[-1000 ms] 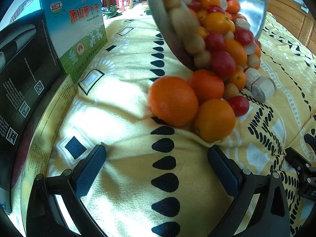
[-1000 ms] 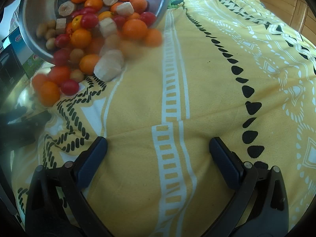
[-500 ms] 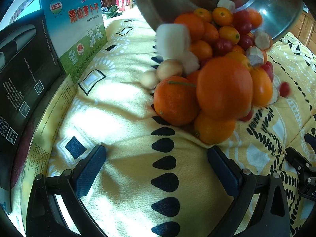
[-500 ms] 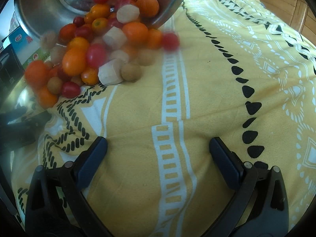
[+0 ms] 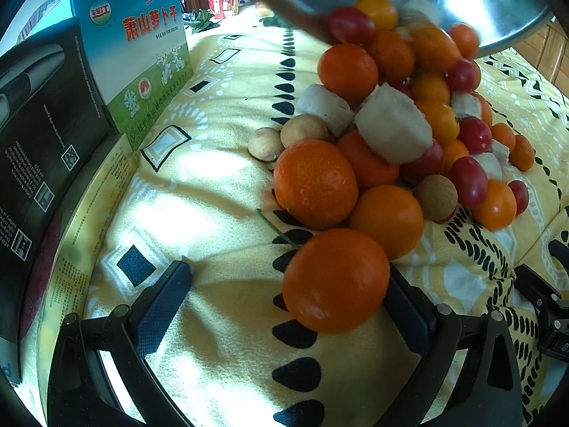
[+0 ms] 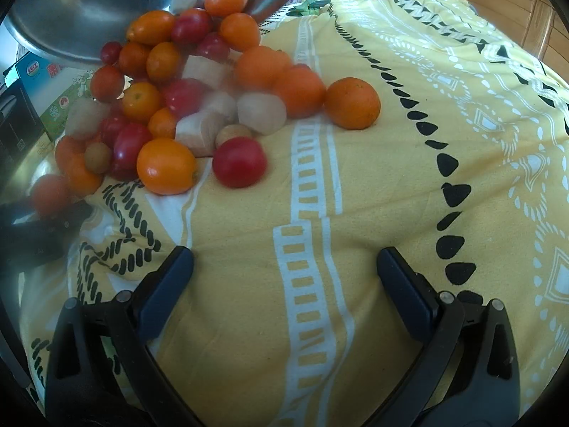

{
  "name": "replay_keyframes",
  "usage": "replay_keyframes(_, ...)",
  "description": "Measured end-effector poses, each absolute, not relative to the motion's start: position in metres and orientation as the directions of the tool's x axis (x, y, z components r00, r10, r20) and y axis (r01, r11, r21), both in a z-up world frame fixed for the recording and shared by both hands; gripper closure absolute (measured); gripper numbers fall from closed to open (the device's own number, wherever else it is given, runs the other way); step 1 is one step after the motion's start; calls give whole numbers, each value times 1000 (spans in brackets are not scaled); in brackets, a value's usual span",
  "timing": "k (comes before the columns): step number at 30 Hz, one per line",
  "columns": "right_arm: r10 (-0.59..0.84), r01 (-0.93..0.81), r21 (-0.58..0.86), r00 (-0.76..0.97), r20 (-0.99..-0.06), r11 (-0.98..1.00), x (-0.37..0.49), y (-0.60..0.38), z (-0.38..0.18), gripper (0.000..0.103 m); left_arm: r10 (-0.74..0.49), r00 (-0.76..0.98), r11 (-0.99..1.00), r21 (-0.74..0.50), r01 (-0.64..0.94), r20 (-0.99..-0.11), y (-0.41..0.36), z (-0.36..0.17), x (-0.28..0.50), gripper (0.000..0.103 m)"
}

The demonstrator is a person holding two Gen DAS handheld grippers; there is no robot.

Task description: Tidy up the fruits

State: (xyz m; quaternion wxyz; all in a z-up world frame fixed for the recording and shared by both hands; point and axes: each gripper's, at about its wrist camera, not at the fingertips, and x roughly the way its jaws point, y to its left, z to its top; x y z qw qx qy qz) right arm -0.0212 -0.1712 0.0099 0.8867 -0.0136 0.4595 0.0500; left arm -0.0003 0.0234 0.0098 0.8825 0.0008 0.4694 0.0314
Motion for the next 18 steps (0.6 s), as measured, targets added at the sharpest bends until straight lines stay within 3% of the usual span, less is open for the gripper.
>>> replay_keyframes(18, 75, -102, 20, 571, -817, 995, -19, -172, 10, 0, 58, 558, 998, 32, -55, -828, 22, 10, -1, 0)
